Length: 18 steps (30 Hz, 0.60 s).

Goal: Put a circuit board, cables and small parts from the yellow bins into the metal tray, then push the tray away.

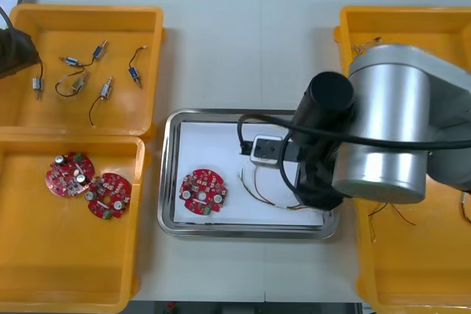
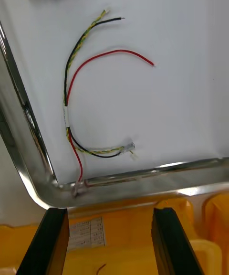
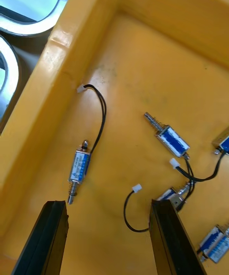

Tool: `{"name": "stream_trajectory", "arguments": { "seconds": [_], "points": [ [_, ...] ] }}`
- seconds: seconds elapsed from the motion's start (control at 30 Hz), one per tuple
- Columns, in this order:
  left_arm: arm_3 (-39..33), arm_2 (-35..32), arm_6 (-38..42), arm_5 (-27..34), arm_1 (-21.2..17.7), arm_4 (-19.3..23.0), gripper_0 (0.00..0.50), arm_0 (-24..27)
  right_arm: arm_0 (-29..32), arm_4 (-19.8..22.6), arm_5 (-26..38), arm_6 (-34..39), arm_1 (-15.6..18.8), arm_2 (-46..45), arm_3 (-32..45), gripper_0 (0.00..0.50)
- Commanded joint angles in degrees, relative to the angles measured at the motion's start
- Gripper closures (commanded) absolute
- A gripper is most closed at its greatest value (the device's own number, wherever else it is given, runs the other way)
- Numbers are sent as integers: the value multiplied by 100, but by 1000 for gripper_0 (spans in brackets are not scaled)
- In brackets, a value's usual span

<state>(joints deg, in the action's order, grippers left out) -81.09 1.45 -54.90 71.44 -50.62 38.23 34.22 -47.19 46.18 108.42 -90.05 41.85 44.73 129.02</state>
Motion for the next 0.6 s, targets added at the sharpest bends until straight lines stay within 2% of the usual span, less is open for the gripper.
{"name": "stream_trajectory", "arguments": {
  "seconds": [0.03,0.33,0.5,0.6],
  "points": [
    [-74,-189,-592,-394,158,-211,0,-284,-159,348,158,339,34,-913,211,0],
    [-65,-189,-777,-666,333,-413,0,-539,-142,462,158,453,78,-1959,211,0],
    [93,-75,-856,-939,386,-536,0,-566,43,541,158,515,306,-2583,159,0],
    [251,48,-882,-1211,386,-536,0,-566,228,725,158,515,464,-3102,-35,0]
  ]
}}
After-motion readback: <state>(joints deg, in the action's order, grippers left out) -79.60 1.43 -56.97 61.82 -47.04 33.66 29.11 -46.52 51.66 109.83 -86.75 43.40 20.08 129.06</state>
